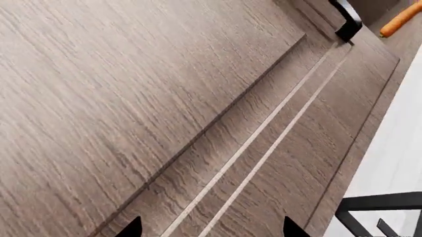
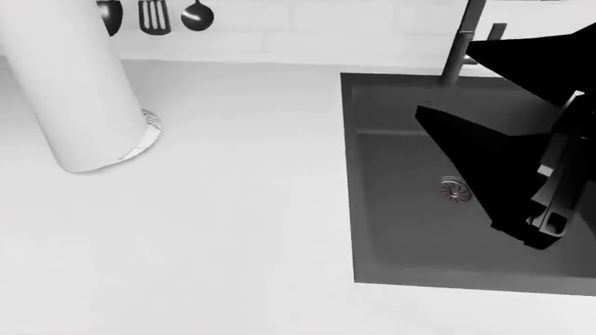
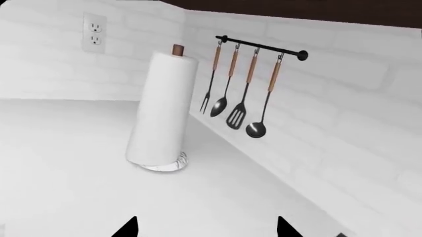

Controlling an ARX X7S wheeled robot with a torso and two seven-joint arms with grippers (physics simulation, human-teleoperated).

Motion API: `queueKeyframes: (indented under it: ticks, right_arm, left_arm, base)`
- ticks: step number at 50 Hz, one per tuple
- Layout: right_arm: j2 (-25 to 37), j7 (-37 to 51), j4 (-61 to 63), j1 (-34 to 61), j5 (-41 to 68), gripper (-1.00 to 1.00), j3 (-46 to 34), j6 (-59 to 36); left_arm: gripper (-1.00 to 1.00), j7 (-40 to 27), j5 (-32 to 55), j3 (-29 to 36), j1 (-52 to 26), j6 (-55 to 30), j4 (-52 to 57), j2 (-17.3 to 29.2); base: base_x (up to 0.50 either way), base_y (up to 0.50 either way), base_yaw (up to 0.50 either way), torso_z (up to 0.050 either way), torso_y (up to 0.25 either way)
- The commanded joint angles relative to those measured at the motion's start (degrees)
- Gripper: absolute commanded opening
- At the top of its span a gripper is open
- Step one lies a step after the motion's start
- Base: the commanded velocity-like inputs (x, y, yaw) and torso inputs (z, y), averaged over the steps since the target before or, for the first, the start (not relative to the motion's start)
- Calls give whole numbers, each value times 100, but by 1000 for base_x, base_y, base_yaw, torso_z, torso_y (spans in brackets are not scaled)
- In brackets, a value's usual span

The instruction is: Pick the celery, carrot from the counter and place them in the cabinet. Then close the cabinet.

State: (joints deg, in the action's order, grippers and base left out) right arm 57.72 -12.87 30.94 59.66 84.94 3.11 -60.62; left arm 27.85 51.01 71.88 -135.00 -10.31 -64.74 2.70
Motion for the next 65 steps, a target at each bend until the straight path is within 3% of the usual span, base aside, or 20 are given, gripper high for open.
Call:
queueKeyframes:
  ticks: [1, 12, 20, 29, 43, 65]
  right_arm:
    - [46, 3, 55, -62, 13, 100, 40, 63]
    - [58, 33, 70, -94, 45, 100, 50, 79]
    - [72, -19, 76, -205, -29, 100, 101, 139]
    - [108, 32, 37, -56, 44, 100, 70, 114]
    - [136, 144, -112, 334, 80, 100, -100, 15]
    - [120, 181, -218, 762, 113, 100, -323, -98]
  left_arm:
    - [100, 77, 1157, 1243, 157, -1754, -367, -268]
    - [100, 114, 1224, 1226, 174, -1686, -395, -267]
    - [100, 152, 1221, 1175, 202, -1611, -298, -232]
    - [100, -782, 1501, 963, 410, -1980, 1784, 771]
    - [100, -1750, 1858, 752, 918, -2115, 4128, 2001]
    - [100, -2132, 1925, 737, 1436, -2012, 5443, 2617]
  base:
    - [23, -7, -16, 0, -250]
    - [12, -7, -12, 0, -26]
    - [2, -2, -3, -8, 228]
    - [0, 0, 0, -9, 250]
    - [0, 0, 0, -9, 250]
    - [0, 0, 0, -9, 250]
